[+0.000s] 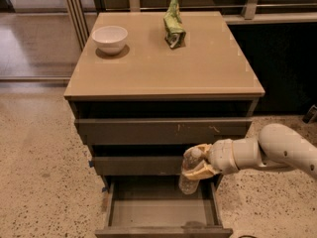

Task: Place water bottle into bottom drawer

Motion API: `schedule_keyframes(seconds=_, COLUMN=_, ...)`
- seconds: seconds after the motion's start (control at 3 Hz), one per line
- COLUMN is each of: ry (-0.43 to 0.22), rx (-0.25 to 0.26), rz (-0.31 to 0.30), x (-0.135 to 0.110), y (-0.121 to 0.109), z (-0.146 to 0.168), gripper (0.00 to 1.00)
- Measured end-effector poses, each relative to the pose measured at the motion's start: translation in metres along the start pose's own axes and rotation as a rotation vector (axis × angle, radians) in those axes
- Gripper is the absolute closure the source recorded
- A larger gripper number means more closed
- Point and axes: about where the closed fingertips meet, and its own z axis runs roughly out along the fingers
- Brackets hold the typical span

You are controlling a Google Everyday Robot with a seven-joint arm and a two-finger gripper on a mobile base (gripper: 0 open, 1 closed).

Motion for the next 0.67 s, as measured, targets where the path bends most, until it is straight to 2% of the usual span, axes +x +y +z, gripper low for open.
schedule_keyframes(seconds=0.33, ry=-0.032, rx=-0.007, rz=-0.122, x=0.045, y=-0.006, z=0.045, gripper=1.00)
schedule_keyframes(seconds=0.67, ry=-0.074, rx=-0.058, rz=-0.149, x=0.103, y=-0.009, z=0.105, gripper=1.00)
